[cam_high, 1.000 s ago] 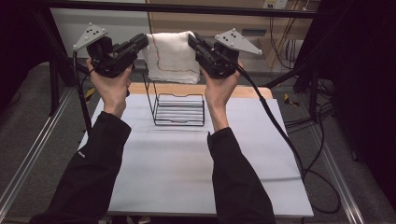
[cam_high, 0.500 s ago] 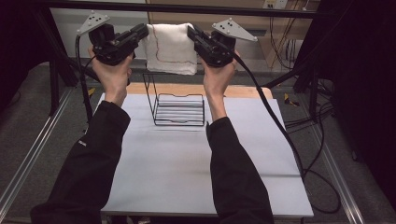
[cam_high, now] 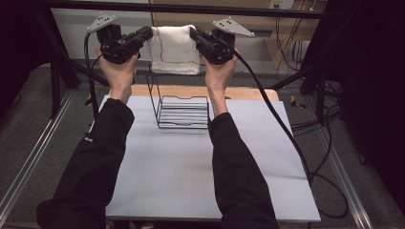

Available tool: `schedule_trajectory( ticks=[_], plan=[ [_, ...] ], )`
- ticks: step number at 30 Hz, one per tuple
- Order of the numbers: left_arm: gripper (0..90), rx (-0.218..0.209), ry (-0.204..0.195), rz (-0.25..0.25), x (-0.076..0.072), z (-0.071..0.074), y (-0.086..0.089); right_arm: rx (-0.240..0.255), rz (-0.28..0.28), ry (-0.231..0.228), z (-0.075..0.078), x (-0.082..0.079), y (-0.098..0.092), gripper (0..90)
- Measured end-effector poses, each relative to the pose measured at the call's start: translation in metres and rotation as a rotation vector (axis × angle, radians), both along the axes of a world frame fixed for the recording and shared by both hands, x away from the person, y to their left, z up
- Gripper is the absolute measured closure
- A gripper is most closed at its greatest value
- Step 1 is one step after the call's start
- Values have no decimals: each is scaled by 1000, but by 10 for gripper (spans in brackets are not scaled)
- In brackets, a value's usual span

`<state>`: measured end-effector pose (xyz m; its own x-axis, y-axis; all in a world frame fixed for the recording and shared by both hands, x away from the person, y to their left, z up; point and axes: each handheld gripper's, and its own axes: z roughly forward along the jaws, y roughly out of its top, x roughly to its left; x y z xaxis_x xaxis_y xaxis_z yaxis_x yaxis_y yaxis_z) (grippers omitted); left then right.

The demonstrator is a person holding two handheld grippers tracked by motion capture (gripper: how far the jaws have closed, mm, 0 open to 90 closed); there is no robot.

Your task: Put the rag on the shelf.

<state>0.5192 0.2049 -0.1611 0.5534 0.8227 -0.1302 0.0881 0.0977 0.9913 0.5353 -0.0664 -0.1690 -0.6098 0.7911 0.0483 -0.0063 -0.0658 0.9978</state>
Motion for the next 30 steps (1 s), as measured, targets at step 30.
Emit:
schedule_trajectory(
  ticks=[30],
  plan=[
    [827, 76, 71, -1, 9, -47, -3, -93, 7, 75, -43, 9, -2, 815]
  ],
)
